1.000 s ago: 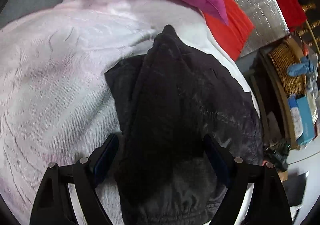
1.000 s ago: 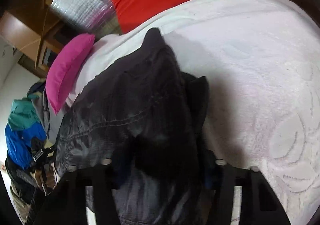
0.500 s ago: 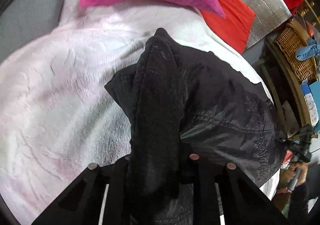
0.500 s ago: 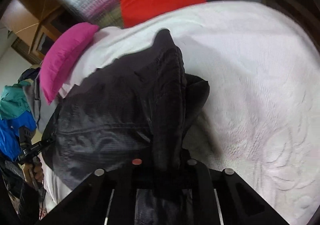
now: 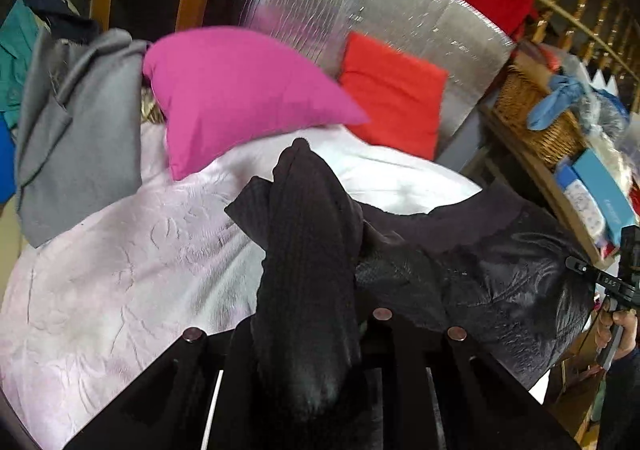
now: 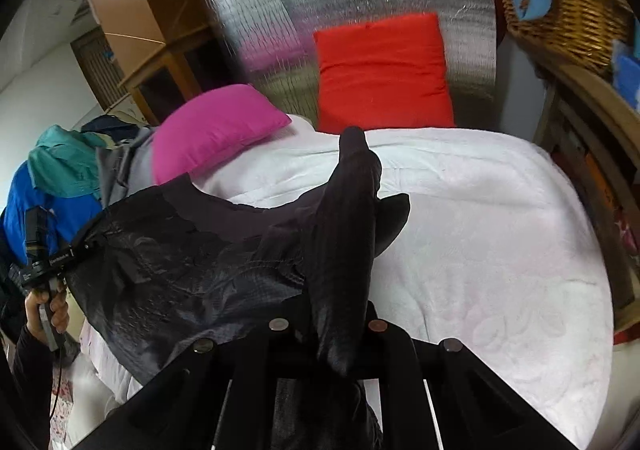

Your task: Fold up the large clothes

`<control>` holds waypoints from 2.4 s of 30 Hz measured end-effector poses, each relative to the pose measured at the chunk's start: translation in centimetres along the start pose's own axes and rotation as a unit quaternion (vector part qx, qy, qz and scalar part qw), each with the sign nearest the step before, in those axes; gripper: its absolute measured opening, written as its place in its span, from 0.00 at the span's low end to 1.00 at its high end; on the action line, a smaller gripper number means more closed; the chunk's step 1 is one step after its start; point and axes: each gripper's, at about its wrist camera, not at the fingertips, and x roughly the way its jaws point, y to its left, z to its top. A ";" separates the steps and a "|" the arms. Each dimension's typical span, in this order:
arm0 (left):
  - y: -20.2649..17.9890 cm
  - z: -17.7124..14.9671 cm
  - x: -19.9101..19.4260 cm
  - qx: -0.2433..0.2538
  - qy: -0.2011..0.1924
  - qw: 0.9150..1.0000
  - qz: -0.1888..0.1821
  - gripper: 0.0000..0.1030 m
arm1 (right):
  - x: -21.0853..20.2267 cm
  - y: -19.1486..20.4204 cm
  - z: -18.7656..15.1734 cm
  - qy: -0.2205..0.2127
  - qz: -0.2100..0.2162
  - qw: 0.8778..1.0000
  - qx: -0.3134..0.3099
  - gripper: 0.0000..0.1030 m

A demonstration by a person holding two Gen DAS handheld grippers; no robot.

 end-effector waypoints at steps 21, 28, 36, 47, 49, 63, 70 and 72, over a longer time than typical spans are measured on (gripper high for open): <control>7.2 -19.0 4.3 -0.099 0.092 0.991 0.009 0.56 | 4.9 -8.5 -21.8 0.065 0.008 0.982 0.178 0.62; 8.4 -17.4 -0.9 -0.057 0.092 0.994 0.022 0.59 | 0.2 -9.8 -20.5 0.025 -0.011 0.985 0.168 0.75; 7.2 -10.5 4.2 -0.056 0.098 0.994 -0.012 0.59 | 4.5 -7.9 -12.8 0.052 0.009 0.994 0.099 0.73; 6.0 -6.3 14.0 -0.024 0.168 0.985 0.044 0.40 | 14.2 -8.0 -9.4 0.143 0.003 0.987 0.080 0.39; 6.3 -6.3 14.8 -0.018 0.172 0.983 0.057 0.22 | 14.7 -7.6 -8.9 0.145 -0.004 0.987 0.068 0.17; 8.3 -6.8 15.2 -0.056 0.140 0.985 0.080 0.21 | 14.6 -9.2 -9.9 0.113 -0.059 0.986 0.109 0.15; 5.3 -6.1 9.7 -0.045 0.087 0.989 0.114 0.45 | 9.1 -6.0 -9.7 0.059 -0.132 0.987 0.066 0.66; 4.3 -6.5 6.7 -0.035 0.048 0.989 0.134 0.55 | 6.2 -4.0 -10.2 0.026 -0.153 0.987 0.045 0.66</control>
